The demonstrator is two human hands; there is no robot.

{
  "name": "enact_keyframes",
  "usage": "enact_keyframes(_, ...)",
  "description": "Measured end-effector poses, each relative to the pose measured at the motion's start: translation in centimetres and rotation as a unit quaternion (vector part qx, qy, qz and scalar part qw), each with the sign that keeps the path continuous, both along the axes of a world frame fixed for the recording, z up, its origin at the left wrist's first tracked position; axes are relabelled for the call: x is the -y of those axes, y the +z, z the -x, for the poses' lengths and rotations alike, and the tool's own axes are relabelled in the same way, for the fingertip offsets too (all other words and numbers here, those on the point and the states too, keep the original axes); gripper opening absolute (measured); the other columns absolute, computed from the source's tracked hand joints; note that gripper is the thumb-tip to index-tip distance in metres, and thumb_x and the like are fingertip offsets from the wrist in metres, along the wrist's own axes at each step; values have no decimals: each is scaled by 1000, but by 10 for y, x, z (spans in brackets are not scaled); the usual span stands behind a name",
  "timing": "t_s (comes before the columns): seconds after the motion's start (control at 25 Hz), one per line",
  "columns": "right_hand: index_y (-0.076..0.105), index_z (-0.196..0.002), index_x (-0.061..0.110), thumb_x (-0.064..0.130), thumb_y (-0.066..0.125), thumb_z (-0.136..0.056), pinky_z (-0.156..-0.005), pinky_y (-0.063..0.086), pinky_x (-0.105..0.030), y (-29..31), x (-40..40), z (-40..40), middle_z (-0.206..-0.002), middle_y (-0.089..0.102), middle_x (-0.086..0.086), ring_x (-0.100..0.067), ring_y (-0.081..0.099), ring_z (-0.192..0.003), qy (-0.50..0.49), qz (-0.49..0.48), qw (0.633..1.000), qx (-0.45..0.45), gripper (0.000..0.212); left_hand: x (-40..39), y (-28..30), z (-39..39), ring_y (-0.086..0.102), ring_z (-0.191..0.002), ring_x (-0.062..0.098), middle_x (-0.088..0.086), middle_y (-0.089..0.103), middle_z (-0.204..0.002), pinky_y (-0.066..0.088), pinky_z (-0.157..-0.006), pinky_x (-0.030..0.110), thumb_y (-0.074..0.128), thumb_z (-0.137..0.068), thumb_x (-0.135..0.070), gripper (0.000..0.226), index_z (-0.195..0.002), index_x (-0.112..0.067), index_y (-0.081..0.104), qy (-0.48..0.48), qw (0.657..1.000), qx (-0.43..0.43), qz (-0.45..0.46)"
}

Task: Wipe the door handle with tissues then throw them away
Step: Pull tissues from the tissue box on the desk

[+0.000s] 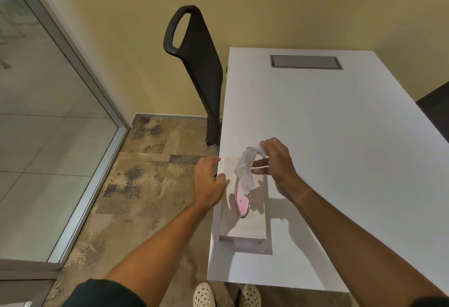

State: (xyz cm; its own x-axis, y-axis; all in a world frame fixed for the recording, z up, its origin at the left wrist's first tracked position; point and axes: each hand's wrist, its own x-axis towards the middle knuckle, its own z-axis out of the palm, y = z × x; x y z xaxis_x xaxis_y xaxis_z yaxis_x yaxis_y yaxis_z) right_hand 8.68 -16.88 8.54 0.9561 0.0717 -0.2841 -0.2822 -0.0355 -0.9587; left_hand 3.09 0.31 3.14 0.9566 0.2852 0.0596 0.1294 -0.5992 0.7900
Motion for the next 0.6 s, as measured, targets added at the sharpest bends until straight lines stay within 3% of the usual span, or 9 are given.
enact_keyframes(0.12,53,-86,18,24,47,-100,-56,56,-28,1,-7,0,-97,67,-9,-24,72,-67,5,41,999,14,16,9,36,-4,58,-97,8,0,61,-114,53,-83,24,65,-81,-35,47,-121,-11,60,-29,991,38,121)
enact_keyframes(0.28,56,-87,20,26,49,-99,-53,56,-23,4,-15,1,-91,67,-3,-21,71,-67,13,55,998,30,15,24,59,-3,63,-99,13,-1,65,-111,55,-79,22,66,-79,-45,52,-120,-13,64,-68,988,46,133)
enact_keyframes(0.48,56,-90,14,28,52,-99,-52,55,-21,10,-13,-1,-90,67,-6,-16,73,-65,15,59,997,40,17,22,63,-2,66,-85,18,8,70,-93,53,-72,25,67,-95,-22,19,-101,-4,69,-53,987,56,141)
enact_keyframes(0.6,57,-89,17,35,55,-98,-55,56,-19,12,-12,-2,-91,66,-7,-20,70,-74,22,77,995,53,20,20,68,-6,64,-82,26,16,68,-91,54,-71,33,56,-100,-14,18,-98,1,66,-37,981,46,186)
